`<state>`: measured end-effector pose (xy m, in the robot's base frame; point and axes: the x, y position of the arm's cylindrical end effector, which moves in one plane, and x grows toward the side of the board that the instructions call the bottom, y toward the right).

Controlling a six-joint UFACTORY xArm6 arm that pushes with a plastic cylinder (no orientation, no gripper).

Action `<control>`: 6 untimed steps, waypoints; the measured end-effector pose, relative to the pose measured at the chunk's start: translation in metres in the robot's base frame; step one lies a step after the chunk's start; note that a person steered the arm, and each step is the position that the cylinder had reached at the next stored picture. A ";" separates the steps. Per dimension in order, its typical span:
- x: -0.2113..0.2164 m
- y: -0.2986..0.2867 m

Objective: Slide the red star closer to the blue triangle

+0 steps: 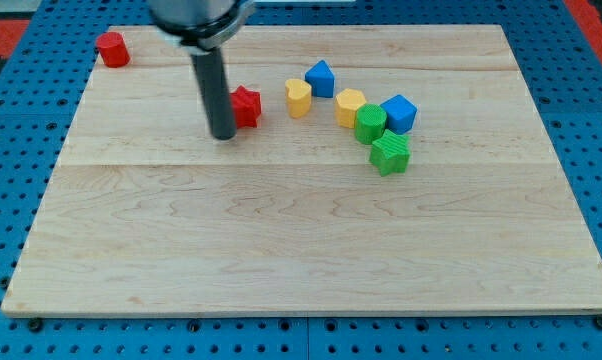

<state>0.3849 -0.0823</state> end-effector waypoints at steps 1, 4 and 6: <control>-0.054 0.016; -0.075 -0.043; -0.118 0.028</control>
